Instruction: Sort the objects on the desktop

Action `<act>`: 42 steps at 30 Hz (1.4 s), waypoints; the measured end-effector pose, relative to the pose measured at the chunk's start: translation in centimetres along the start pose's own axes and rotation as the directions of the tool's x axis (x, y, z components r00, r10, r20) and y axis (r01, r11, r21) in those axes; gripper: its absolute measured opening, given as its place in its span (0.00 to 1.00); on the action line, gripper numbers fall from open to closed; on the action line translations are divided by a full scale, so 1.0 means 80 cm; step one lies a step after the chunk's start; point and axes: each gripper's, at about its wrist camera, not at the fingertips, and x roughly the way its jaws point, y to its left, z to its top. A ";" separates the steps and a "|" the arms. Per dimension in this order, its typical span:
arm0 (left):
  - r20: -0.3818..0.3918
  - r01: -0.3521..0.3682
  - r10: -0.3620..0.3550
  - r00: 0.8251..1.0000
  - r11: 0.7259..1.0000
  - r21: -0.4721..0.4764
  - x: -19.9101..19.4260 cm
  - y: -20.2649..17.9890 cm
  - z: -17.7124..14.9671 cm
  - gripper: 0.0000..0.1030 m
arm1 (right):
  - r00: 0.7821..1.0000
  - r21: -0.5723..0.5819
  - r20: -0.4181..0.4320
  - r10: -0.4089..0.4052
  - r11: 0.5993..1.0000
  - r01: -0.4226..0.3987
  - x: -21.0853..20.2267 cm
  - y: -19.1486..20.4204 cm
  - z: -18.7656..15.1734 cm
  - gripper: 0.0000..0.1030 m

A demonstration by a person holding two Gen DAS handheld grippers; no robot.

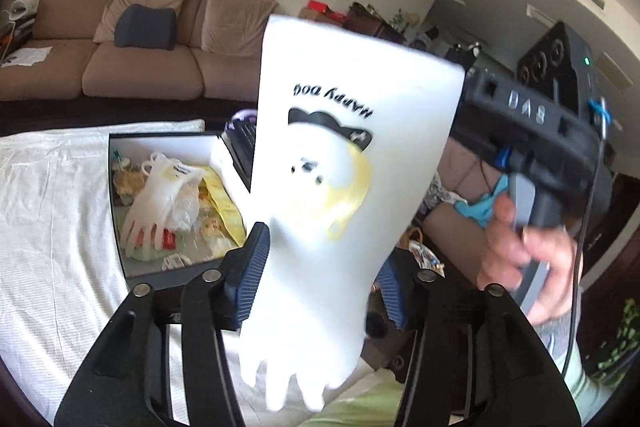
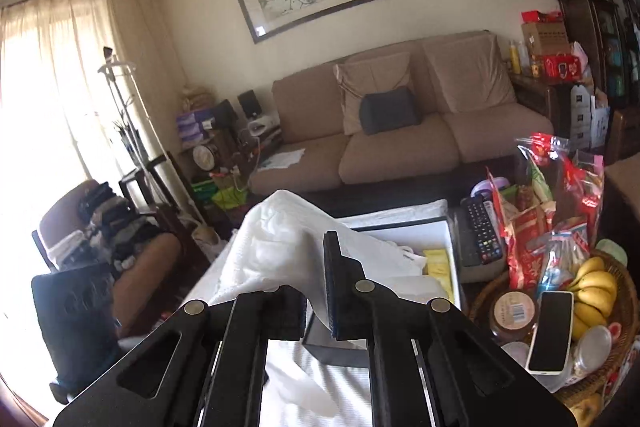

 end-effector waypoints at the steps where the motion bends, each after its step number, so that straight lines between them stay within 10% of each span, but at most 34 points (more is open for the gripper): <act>1: -0.030 0.003 -0.002 1.000 1.000 0.015 0.002 0.000 -0.007 0.57 | 0.999 0.040 0.003 0.040 0.998 -0.040 -0.003 -0.003 0.004 0.06; 7: 0.134 -0.112 0.087 0.987 0.976 0.187 -0.054 -0.007 0.015 0.57 | 0.959 0.162 -0.057 0.278 0.950 -0.266 -0.007 -0.015 0.021 0.06; 12: 0.295 -0.187 0.060 0.954 0.885 0.426 -0.100 -0.034 0.051 0.89 | 0.890 0.124 -0.132 0.436 0.898 -0.422 -0.019 -0.001 0.023 0.06; 16: 0.256 -0.035 -0.110 0.961 0.864 0.503 -0.120 -0.035 0.061 0.96 | 0.801 0.105 -0.173 0.573 0.819 -0.564 -0.035 0.016 0.023 0.06; 22: 0.208 -0.008 -0.183 0.961 0.732 0.682 -0.137 -0.068 0.045 0.97 | 0.696 0.085 -0.268 0.666 0.736 -0.672 -0.038 0.042 0.018 0.06; 25: 0.098 0.037 -0.165 0.981 0.664 0.747 -0.121 -0.090 0.042 0.97 | 0.652 0.073 -0.297 0.697 0.698 -0.713 -0.035 0.050 0.012 0.06; 27: -0.019 0.135 -0.176 0.984 0.675 0.725 -0.108 -0.100 0.048 0.83 | 0.632 0.070 -0.312 0.709 0.680 -0.729 -0.032 0.053 0.008 0.07; 29: -0.109 0.184 -0.150 0.983 0.705 0.685 -0.090 -0.101 0.058 0.22 | 0.651 0.071 -0.332 0.682 0.707 -0.704 -0.022 0.052 0.005 0.09; 34: -0.176 0.133 -0.025 0.984 0.762 0.634 -0.048 -0.097 0.059 0.11 | 0.724 0.079 -0.385 0.572 0.802 -0.592 0.012 0.025 -0.002 0.15; 39: -0.214 0.072 0.066 0.975 0.812 0.579 -0.020 -0.068 0.055 0.07 | 0.835 0.009 -0.418 0.358 0.921 -0.390 0.027 -0.029 -0.005 0.68; 42: -0.168 -0.163 0.228 0.959 0.930 0.330 -0.003 -0.019 0.087 0.06 | 0.925 0.021 -0.303 0.230 0.972 -0.234 0.004 -0.078 -0.002 0.71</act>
